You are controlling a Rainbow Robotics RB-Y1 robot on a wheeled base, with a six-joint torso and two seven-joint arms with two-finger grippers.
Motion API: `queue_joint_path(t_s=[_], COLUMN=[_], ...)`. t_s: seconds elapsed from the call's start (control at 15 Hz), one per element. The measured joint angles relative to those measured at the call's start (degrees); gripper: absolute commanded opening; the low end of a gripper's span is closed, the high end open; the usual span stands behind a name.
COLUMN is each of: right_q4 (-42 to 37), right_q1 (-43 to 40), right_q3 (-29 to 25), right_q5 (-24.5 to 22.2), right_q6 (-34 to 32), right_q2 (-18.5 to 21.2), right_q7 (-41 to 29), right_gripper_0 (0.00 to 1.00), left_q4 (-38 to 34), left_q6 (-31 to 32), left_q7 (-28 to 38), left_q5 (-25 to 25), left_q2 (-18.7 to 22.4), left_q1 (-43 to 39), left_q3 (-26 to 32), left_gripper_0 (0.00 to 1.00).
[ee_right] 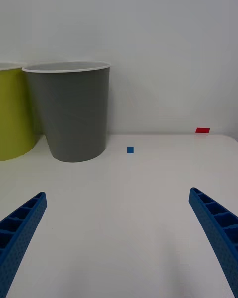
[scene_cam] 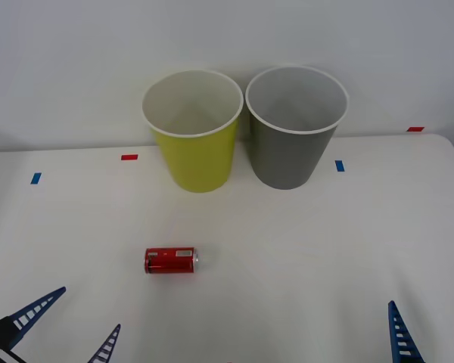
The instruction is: Put cans in the gray bin and PET bottles in the light green bin.
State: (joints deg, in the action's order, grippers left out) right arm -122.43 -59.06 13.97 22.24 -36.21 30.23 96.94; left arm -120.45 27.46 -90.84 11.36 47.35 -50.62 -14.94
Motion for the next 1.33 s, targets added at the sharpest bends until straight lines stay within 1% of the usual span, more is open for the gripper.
queue_joint_path(t_s=[0.2, 0.33, 0.47, 0.67, 0.8, 1.0, 1.2, 1.33], right_q4=[0.0, 0.0, 0.0, 0.0, 0.0, 0.0, 0.0, 0.0], right_q1=[0.0, 0.0, 0.0, 0.0, 0.0, 0.0, 0.0, 0.0], right_q3=[0.0, 0.0, 0.0, 0.0, 0.0, 0.0, 0.0, 0.0], right_q5=[0.0, 0.0, 0.0, 0.0, 0.0, 0.0, 0.0, 0.0], right_q6=[0.0, 0.0, 0.0, 0.0, 0.0, 0.0, 0.0, 0.0], right_q2=[0.0, 0.0, 0.0, 0.0, 0.0, 0.0, 0.0, 0.0], right_q7=[0.0, 0.0, 0.0, 0.0, 0.0, 0.0, 0.0, 0.0], right_gripper_0=[1.0, 1.0, 1.0, 1.0, 1.0, 1.0, 1.0, 1.0], left_q4=[-0.79, -0.85, -0.87, -1.68, -3.46, -8.19, -12.86, -14.96], left_q6=[-1.03, -1.42, -4.37, -10.83, -16.27, -27.4, -38.6, -44.87], left_q7=[-0.07, -0.12, -0.11, -0.03, 0.07, 0.11, -0.22, -0.47], left_q5=[3.79, 5.18, 5.53, 4.96, 4.83, 4.67, 4.81, 5.36], left_q2=[3.87, 6.93, 9.15, 13.26, 16.47, 20.49, 23.22, 24.21], left_q1=[1.57, 3.05, 5.32, 9.8, 11.67, 13.97, 17.02, 19.47], left_q3=[0.05, 0.39, 0.84, 0.95, 0.96, 0.96, 0.96, 0.96], left_gripper_0=[1.0, 1.0, 1.0, 1.0, 1.0, 1.0, 1.0, 1.0])
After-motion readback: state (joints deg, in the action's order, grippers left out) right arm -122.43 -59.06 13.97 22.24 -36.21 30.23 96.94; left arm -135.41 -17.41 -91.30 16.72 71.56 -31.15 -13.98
